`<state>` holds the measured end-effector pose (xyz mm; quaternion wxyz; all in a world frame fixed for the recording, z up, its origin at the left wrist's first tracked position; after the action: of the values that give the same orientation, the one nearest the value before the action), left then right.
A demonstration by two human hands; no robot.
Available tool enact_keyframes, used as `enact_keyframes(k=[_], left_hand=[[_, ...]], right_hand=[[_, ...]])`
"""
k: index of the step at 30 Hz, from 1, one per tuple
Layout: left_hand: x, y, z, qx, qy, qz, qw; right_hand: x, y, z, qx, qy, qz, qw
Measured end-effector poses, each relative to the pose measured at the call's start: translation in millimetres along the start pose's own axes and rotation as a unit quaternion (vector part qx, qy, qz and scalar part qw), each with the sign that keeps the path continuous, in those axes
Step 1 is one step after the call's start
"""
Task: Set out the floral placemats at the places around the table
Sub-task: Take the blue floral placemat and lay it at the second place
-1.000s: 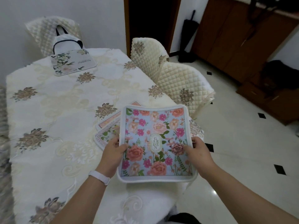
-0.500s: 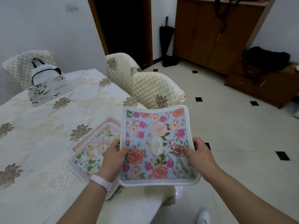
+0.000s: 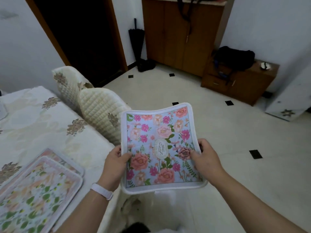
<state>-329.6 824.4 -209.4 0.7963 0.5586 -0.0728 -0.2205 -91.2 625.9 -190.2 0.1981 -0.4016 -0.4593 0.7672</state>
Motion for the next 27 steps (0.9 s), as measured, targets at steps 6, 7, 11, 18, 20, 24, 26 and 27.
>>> enact_keyframes(k=[6,7,11,18,20,24,26,27], left_hand=[[61.2,24.8,-37.0,-0.004,-0.044,0.004,0.999],[67.4,30.0,-46.2,-0.002,-0.043,0.003,0.999],[94.4,43.2,-93.9,-0.014,-0.041,0.017,0.999],[158.5,87.8,-207.9,0.016,-0.074,0.007,0.997],[165.8,106.5,-242.8,0.012,-0.077,0.018,0.997],[170.8,142.6,-300.6,0.003,-0.086,0.042,0.995],[173.8,156.9,-328.6,0.002,-0.083,0.047,0.995],[173.9,162.3,-340.4,0.0,-0.078,0.05,0.996]], right_hand=[[-45.7,-1.1,-58.6,0.005,0.026,-0.002,1.0],[-47.8,-1.2,-69.6,0.008,0.028,-0.003,1.0],[-46.0,-3.8,-119.6,0.025,0.033,-0.007,0.999],[-48.9,-30.0,-236.8,0.033,0.065,0.028,0.997],[-48.1,-47.2,-273.9,0.038,0.068,0.04,0.996],[-35.7,-88.6,-340.2,0.031,0.067,0.038,0.997],[-28.1,-108.2,-369.5,0.015,0.071,0.036,0.997],[-23.9,-116.3,-381.3,0.011,0.071,0.036,0.997]])
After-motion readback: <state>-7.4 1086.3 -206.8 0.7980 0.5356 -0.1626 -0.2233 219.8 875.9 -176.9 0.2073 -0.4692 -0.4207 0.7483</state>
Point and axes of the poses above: each hand's wrist, its own z-axis away from the middle knuckle, its own x-axis out of the palm, y = z × x, the point moved 9 cm from there along -z, towards the middle knuckle, and after that the axes turned 3 degrees about y, right-handed, at the moved point
